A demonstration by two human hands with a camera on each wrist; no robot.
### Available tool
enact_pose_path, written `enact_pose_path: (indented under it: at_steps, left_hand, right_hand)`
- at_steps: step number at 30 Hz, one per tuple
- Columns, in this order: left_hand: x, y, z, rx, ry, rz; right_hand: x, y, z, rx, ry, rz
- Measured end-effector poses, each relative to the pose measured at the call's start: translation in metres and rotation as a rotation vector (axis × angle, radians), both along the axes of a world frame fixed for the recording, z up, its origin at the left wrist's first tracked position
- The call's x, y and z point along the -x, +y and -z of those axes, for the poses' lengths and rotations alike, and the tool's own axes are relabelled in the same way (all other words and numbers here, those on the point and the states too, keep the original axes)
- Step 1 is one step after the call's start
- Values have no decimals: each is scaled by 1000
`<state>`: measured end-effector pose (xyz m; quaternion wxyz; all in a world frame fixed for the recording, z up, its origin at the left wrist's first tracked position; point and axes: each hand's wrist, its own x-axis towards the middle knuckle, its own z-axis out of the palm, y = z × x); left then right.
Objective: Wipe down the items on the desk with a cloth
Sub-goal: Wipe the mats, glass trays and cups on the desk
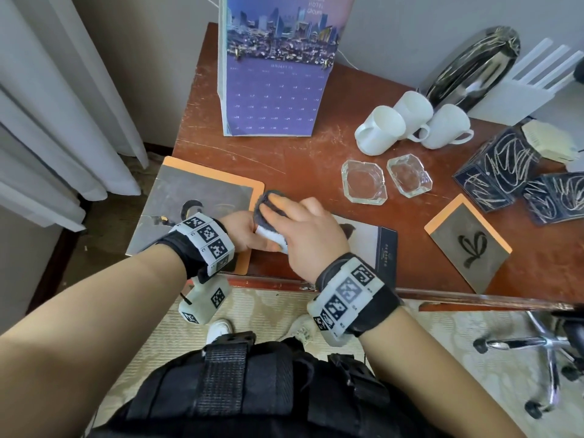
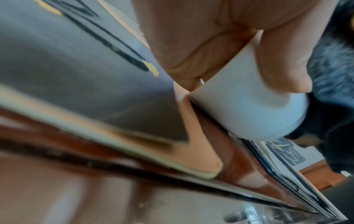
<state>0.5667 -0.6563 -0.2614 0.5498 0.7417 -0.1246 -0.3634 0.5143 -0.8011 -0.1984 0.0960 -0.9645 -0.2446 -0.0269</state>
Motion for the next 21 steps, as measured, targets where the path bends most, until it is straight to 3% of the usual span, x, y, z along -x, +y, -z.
enact_pose_path:
  at_steps: [2,5,8,10,14,17,21]
  left_hand:
    - [0,0,0,-30,-37,11]
    - [3,5,7,54,84,-15]
    - [1,5,10,68,98,-48]
    - [0,4,9,80,120,-58]
    - [1,2,8,70,115,-72]
    - [0,2,12,78,134,-77]
    - [2,2,7,65,143,-97]
  right_hand:
    - [3,2,9,23,7,2]
    - [15,-20,17,57,25,49]
    - [24,-49,18,65,120,110]
    - [18,-61,14,71,93,161]
    - [-1,-40,6,-15,-18,154]
    - [4,-10,10,-6,76,76]
    - [17,-31,12,22,171,129]
